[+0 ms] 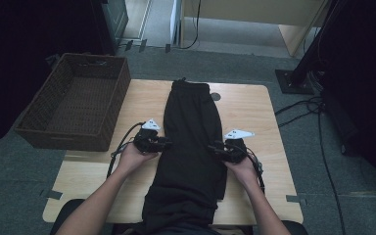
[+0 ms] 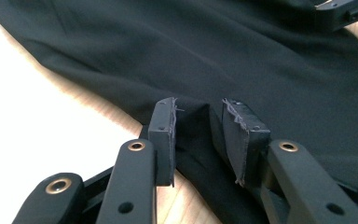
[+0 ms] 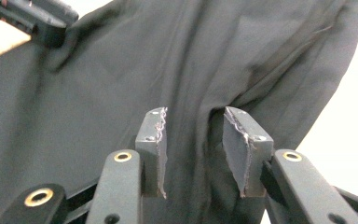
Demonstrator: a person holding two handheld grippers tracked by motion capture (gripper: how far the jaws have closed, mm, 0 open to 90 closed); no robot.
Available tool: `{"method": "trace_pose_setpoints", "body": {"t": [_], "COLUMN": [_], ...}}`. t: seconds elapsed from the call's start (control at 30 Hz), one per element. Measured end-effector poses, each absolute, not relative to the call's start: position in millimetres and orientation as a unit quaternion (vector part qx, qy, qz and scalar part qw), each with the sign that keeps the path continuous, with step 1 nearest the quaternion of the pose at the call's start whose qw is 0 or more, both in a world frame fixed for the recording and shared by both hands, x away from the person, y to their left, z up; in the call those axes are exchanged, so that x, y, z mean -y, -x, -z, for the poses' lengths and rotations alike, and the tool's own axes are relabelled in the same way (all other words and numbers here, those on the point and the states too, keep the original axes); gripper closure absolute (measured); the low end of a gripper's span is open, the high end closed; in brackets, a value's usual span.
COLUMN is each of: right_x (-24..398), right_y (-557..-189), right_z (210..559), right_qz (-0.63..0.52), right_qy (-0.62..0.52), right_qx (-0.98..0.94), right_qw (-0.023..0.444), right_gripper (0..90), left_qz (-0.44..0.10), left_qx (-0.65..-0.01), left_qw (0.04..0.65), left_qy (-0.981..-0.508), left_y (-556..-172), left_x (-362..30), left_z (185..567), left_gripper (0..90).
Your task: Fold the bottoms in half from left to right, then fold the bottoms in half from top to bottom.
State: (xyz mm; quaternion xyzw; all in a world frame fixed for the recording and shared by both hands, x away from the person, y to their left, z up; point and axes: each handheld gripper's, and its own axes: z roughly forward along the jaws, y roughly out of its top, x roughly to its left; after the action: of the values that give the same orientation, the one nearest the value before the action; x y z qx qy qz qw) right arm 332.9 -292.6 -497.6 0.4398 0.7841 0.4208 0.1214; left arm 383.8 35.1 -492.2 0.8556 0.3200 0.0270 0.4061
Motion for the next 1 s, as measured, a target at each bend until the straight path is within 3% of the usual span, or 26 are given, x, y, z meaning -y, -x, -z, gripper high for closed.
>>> {"method": "trace_pose_setpoints", "body": {"t": [0.3, 0.7, 1.0], "right_x": [300.0, 294.0, 288.8], "right_y": [-354.5, -410.8, -433.1], "right_z": [485.6, 489.6, 492.5], "right_qz": [-0.433, -0.418, -0.418], "right_qy": [-0.446, -0.463, -0.474], "right_qx": [-0.77, -0.771, -0.763], "right_qw": [0.143, 0.132, 0.137], "right_gripper": [48.8, 43.9, 39.8], "left_qz": [-0.036, -0.025, -0.048], "left_qx": [-0.318, -0.347, -0.372], "left_qw": [0.408, 0.397, 0.42], "left_qy": [-0.855, -0.849, -0.826], "left_y": [-405.8, -459.8, -474.9], "left_x": [-33.0, -31.3, -35.0], "left_z": [488.3, 491.8, 495.0], "left_gripper": [54.9, 52.3, 52.6]}}
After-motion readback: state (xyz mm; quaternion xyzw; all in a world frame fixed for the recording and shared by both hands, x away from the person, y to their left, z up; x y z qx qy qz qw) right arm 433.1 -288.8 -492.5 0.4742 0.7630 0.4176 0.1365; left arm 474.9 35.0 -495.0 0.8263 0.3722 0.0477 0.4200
